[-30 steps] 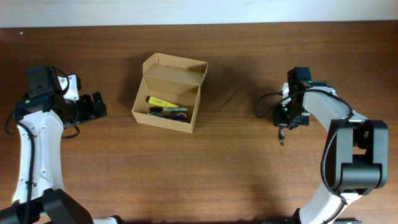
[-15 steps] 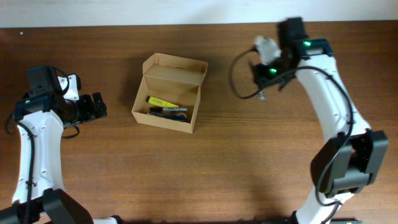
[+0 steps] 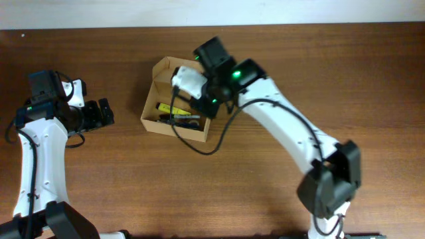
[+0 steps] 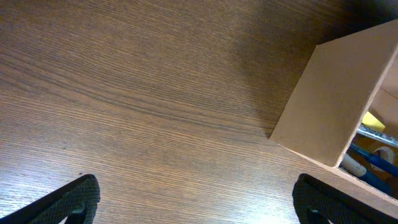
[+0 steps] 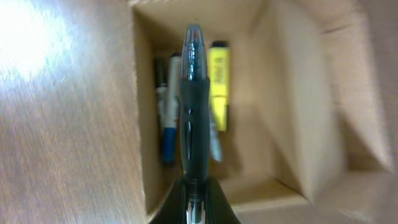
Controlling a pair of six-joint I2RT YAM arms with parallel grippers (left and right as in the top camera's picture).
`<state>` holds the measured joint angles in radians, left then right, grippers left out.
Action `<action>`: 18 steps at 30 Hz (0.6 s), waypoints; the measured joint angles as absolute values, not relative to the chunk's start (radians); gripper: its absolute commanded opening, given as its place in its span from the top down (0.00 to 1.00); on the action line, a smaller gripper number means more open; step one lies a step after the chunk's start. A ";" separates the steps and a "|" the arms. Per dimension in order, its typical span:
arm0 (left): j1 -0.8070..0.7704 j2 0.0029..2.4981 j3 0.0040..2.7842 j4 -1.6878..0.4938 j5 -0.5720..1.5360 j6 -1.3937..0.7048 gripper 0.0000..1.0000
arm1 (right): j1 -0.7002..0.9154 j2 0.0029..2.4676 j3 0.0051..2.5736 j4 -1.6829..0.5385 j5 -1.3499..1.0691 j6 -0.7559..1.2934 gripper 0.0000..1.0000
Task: Pack container
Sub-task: 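Place the black marker into the box and release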
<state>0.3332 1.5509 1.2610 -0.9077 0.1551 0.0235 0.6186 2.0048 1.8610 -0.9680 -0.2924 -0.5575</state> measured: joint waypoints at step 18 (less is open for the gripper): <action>0.333 1.551 1.261 -0.908 0.155 0.023 0.00 | 0.641 2.181 1.873 -0.945 -0.324 -0.585 0.96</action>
